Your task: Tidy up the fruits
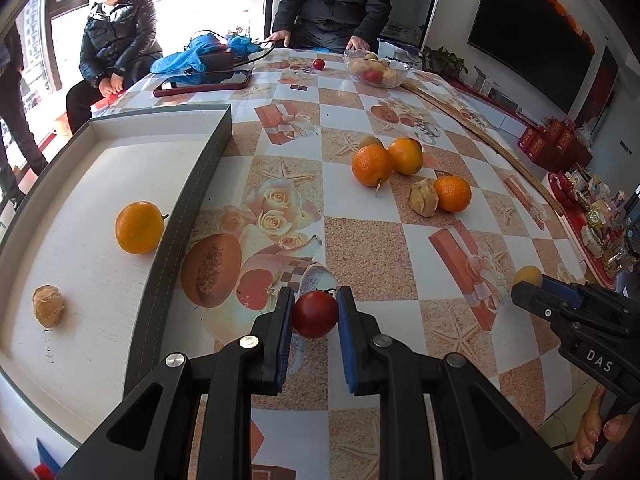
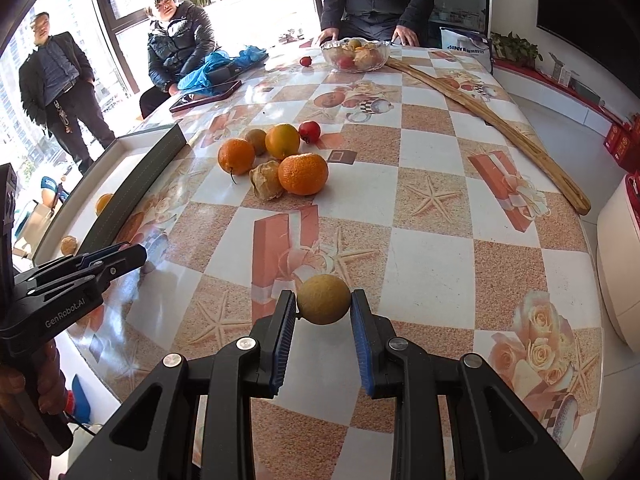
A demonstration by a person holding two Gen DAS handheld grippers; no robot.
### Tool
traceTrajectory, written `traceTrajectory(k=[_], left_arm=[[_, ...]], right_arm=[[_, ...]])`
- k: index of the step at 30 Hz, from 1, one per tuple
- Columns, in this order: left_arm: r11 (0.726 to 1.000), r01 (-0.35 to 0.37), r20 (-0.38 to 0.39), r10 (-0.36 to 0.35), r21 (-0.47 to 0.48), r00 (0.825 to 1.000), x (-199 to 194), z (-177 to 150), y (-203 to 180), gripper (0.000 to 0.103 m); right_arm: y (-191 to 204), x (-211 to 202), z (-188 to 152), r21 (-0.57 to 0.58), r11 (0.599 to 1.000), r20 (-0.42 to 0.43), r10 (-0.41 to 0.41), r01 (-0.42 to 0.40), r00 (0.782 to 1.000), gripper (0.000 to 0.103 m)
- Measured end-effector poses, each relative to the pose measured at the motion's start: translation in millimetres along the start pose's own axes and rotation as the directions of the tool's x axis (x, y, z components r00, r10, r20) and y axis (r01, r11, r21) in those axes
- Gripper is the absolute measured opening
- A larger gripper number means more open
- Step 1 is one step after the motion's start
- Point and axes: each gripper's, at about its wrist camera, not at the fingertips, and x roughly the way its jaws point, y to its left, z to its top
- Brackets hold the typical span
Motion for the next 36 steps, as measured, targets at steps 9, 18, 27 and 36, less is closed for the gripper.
traceTrajectory(k=[9, 18, 27, 36], left_arm=[[1.000, -0.003, 0.040, 0.004, -0.017, 0.999, -16, 15, 17, 0.024], [0.997, -0.041, 0.080, 0.047, -0.070, 0.996, -33, 35, 56, 0.023], [0.977, -0.139, 0.099, 0.156, -0.160, 0.983, -41, 55, 118, 0.023], [0.959, -0.175, 0.053, 0.191, -0.225, 0.980, -27, 48, 155, 0.023]], right_arm=[[38, 11, 33, -0.065, 0.996, -0.018, 0.060, -0.061, 0.998, 0.030], [84, 25, 64, -0.133, 0.982, -0.042, 0.126, -0.131, 0.991, 0.030], [136, 38, 105, -0.200, 0.959, -0.055, 0.192, -0.199, 0.980, 0.030], [149, 84, 109, -0.224, 0.961, -0.136, 0.132, -0.160, 0.982, 0.030]])
